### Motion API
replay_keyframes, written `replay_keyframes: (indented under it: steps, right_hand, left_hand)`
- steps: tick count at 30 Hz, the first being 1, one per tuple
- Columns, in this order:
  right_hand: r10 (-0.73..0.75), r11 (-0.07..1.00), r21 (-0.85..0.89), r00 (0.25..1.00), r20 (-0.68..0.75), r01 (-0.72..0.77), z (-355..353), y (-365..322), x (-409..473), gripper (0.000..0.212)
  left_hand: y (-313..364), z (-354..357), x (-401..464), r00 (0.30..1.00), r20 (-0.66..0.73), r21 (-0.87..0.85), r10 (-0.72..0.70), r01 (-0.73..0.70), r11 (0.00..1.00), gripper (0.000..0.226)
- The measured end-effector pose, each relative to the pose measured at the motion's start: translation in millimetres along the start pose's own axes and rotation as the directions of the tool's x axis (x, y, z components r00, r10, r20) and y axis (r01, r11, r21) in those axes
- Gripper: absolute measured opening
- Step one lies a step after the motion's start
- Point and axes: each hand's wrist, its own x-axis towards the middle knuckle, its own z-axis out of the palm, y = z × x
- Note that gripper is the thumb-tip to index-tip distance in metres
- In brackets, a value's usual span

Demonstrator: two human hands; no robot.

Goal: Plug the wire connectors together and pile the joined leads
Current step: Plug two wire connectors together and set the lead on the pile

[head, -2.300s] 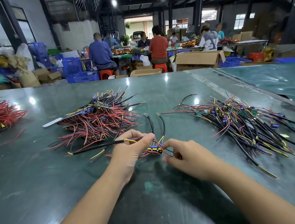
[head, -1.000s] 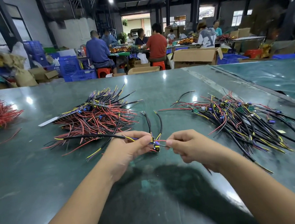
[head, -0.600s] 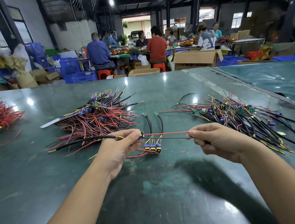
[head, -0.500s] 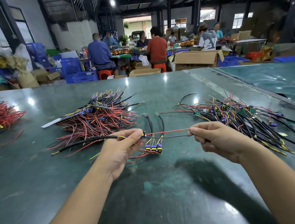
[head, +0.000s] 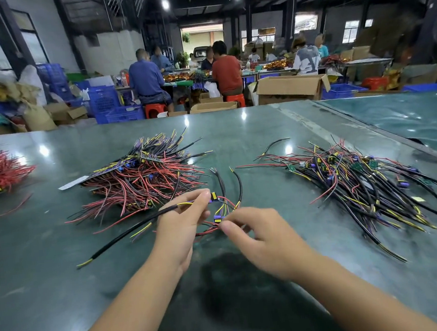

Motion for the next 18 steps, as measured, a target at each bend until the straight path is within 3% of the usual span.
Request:
replay_keyframes:
  steps: [2,4,7,10,15,18]
  right_hand:
    - [0.248,0.962,0.084,0.961,0.124,-0.259,3.8,1.9,1.7,0.049]
    - [0.350,0.855,0.345,0.921,0.169,-0.388,2.0,3.4,4.1,0.049]
    - [0.416,0.684,0.628,0.906,0.080,-0.370,-5.9,0.4,7.7,0.042]
    - [0.439,0.588,0.728,0.895,0.079,-0.353,-9.3,0.7,8.2,0.022]
    - [0.465,0.363,0.882,0.878,0.110,-0.302,-15.3,2.5,9.7,0.017]
    - [0.436,0.319,0.900,0.889,0.139,-0.297,-14.2,1.5,9.8,0.014]
  left_hand:
    - [-0.8,4.3,-4.4,0.998,0.063,-0.059,-0.022,0.026,0.998,0.013]
    - [-1.0,8.5,-9.3,0.989,0.141,-0.104,-0.034,0.049,0.993,0.016]
    - [-1.8,14.4,-16.6,0.969,0.245,-0.122,-0.037,0.069,0.990,0.018]
    - [-1.7,18.7,-20.4,0.948,0.315,-0.128,-0.046,0.090,0.988,0.022]
    - [-0.4,17.5,-20.1,0.949,0.311,-0.155,-0.060,0.112,0.982,0.023]
    - [-1.5,16.1,-20.1,0.956,0.286,-0.100,-0.060,0.092,0.991,0.023]
